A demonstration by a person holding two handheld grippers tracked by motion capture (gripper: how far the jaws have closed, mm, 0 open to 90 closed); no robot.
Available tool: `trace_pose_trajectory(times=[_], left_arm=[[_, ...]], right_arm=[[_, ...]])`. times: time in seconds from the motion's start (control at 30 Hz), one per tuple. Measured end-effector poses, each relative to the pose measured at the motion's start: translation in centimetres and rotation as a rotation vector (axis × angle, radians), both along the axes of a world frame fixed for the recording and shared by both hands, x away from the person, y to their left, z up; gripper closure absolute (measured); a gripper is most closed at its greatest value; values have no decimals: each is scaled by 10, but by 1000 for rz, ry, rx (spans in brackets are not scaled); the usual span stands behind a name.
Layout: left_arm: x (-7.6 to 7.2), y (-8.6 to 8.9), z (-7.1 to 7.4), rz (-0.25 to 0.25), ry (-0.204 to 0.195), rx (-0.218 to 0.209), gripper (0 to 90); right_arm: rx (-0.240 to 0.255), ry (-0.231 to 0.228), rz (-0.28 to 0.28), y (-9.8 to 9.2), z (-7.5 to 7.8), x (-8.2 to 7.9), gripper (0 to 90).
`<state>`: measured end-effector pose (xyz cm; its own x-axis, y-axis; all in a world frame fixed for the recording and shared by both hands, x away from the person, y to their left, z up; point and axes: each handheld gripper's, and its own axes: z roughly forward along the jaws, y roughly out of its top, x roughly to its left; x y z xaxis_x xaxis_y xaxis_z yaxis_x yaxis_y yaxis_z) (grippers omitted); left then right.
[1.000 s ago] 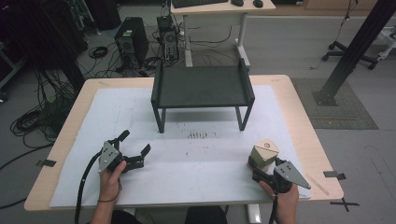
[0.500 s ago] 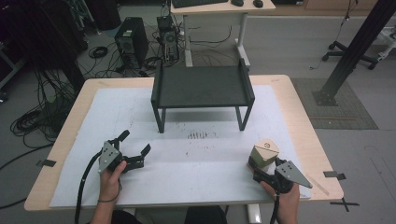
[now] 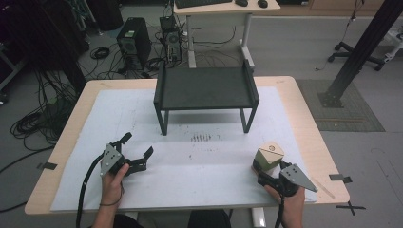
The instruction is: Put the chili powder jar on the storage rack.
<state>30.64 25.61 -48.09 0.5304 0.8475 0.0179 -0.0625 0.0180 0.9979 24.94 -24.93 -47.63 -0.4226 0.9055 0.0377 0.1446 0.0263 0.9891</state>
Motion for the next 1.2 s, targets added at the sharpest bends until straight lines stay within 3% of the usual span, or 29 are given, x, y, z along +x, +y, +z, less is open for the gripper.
trace_pose_trajectory(times=[0.47, 1.2], left_arm=[[-1, -1, 0, 29, -2, 13, 4], [0, -1, 0, 23, 3, 7, 4]], right_arm=[[2, 0, 2, 0, 0, 0, 301], [-3, 0, -2, 0, 0, 0, 301]])
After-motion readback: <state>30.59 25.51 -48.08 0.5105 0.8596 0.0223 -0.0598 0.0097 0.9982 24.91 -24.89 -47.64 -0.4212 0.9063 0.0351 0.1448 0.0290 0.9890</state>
